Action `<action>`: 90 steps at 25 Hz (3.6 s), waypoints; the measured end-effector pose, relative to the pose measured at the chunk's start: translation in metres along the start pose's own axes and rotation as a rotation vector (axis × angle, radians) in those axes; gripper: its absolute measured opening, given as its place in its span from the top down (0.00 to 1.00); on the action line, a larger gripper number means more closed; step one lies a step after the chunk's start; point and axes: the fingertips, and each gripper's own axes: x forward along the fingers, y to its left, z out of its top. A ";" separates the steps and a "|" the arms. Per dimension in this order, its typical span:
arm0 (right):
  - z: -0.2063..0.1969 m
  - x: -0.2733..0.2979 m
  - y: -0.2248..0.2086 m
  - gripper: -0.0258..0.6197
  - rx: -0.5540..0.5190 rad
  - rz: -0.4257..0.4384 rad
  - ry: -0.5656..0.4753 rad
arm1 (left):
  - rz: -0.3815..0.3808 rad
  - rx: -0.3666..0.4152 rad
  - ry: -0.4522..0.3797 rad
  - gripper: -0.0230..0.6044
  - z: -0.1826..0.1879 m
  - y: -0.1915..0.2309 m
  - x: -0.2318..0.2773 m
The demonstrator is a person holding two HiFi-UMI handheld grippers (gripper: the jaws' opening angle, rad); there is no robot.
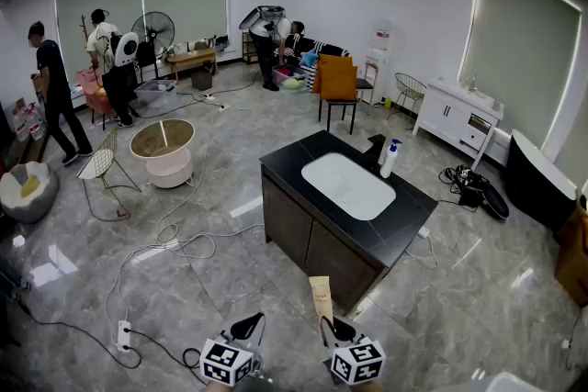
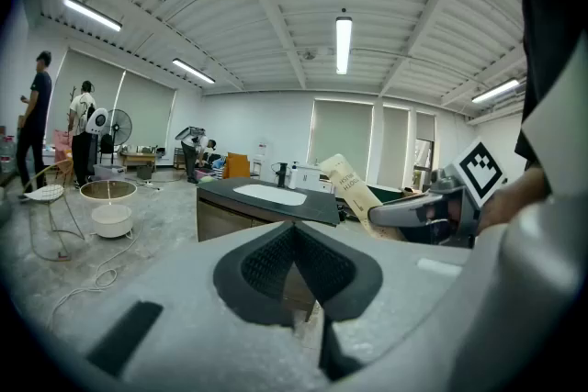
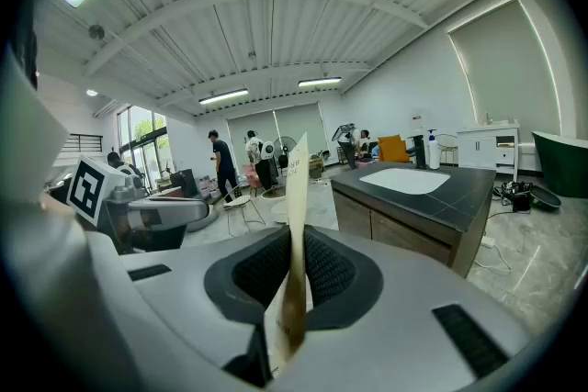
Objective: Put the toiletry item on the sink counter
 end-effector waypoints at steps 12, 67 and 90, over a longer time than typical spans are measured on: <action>0.015 0.044 -0.009 0.90 0.058 -0.007 -0.015 | -0.036 -0.030 -0.015 0.96 0.004 0.038 0.029; 0.199 0.474 -0.253 0.90 0.067 -0.038 0.011 | 0.064 -0.026 -0.036 0.96 0.133 0.351 0.382; 0.217 0.660 -0.348 0.90 0.059 -0.229 0.150 | -0.126 0.019 0.012 0.96 0.175 0.458 0.527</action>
